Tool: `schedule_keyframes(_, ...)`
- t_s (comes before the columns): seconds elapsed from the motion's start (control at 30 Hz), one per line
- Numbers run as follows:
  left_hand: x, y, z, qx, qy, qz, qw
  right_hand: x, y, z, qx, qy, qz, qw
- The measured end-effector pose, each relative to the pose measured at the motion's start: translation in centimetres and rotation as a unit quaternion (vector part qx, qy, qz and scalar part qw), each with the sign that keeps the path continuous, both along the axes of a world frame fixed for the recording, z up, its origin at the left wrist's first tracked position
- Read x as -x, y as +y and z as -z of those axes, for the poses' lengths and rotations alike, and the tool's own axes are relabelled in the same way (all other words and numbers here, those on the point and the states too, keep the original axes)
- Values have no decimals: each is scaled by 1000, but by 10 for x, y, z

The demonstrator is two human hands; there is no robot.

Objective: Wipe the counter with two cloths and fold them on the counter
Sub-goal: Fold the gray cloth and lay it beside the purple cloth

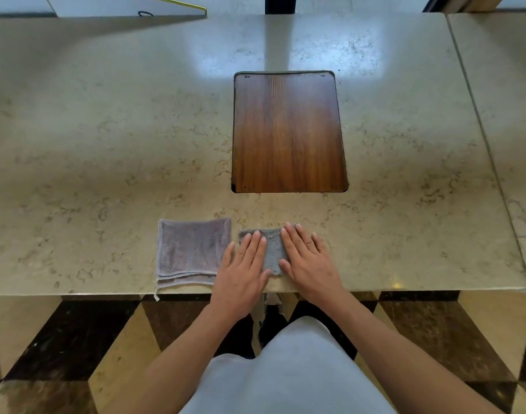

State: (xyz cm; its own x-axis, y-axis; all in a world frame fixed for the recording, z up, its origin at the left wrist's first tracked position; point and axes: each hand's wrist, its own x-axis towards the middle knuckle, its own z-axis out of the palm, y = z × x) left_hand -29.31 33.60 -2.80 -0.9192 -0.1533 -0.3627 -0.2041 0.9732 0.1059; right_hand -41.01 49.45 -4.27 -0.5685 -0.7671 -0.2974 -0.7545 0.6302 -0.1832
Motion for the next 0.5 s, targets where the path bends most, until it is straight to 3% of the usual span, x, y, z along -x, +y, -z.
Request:
schedule_keyframes(0.17,11,9,-3,-13,75,-49,996,-6,-9,6,21,35,37,998)
schedule_keyframes(0.5,14,-24,14,13,8,12,1000,-3,0,7,-18,9,35,999)
